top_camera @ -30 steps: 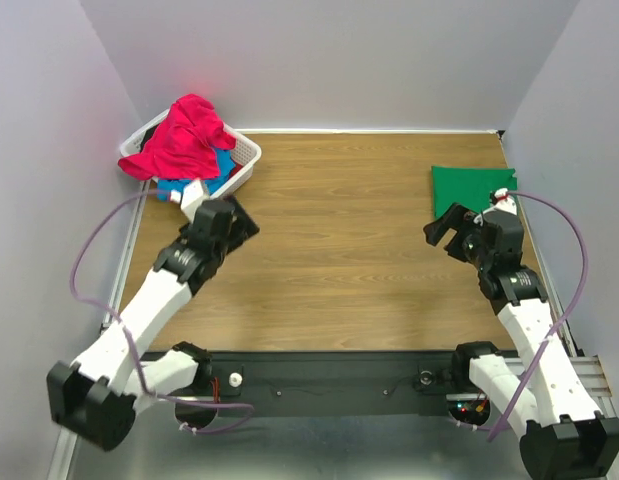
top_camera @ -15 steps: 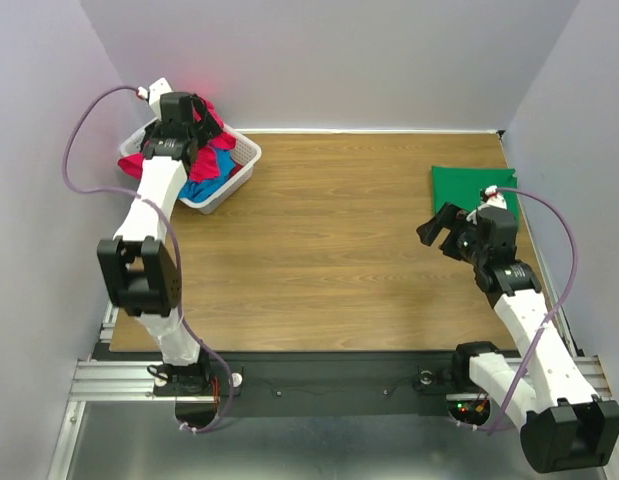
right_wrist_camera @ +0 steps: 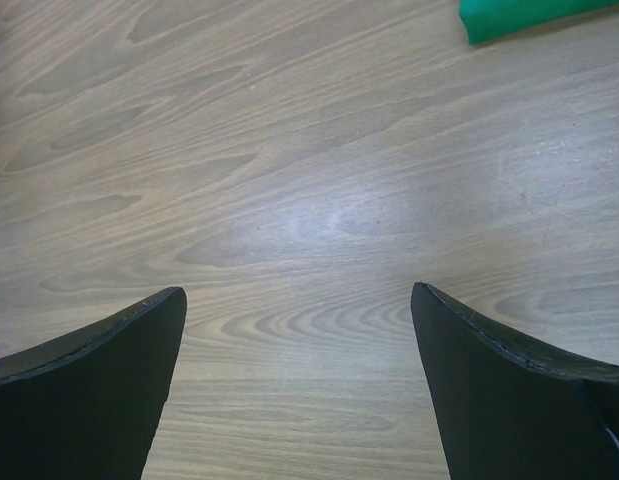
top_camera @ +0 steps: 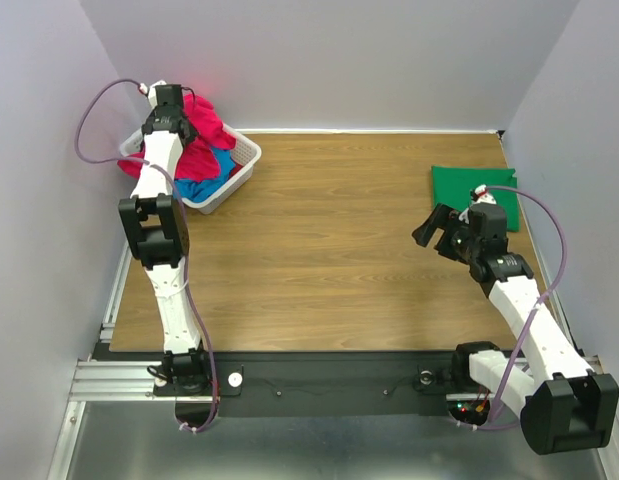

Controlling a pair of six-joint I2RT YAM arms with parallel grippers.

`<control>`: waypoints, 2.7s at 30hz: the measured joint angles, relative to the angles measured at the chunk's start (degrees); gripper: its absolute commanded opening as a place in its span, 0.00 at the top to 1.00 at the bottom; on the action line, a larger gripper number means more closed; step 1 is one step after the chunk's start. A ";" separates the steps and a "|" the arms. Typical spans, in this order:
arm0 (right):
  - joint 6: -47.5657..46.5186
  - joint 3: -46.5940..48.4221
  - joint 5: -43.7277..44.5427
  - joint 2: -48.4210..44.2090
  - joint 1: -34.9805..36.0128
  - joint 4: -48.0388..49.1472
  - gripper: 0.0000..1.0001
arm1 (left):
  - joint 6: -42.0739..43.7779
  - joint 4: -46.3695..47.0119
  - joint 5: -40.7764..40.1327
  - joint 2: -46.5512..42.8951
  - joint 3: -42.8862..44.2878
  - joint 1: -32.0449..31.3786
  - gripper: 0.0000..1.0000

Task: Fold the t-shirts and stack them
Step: Grab the tshirt from the pile, then move the tshirt to the center of the board, then flatten the tshirt out

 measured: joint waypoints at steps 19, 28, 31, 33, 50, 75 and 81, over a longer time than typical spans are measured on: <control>-0.39 -1.44 -1.36 -5.22 0.00 0.55 0.00 | 6.45 12.39 19.63 -51.80 -14.73 -21.70 1.00; -0.31 -1.86 -0.04 -9.14 0.00 0.50 0.00 | 0.96 24.96 36.54 -61.79 -19.23 -28.11 1.00; -0.13 -1.86 2.40 -12.11 0.00 0.52 0.00 | -0.11 25.57 36.50 -60.48 -23.74 -28.59 1.00; -0.09 -1.86 3.52 -13.33 0.00 0.52 0.00 | -0.90 25.53 34.18 -59.36 -28.65 -28.63 1.00; -1.22 -1.86 -4.42 -7.63 0.24 -0.92 0.00 | -7.19 19.41 16.35 -42.56 -51.32 -28.59 0.01; 14.95 -3.06 8.15 23.12 51.54 -4.52 0.88 | -17.77 18.56 7.08 -72.02 -85.83 -29.05 0.01; 12.74 7.04 17.86 33.70 43.80 -5.60 0.88 | -17.79 18.69 7.54 -69.81 -85.83 -29.05 0.02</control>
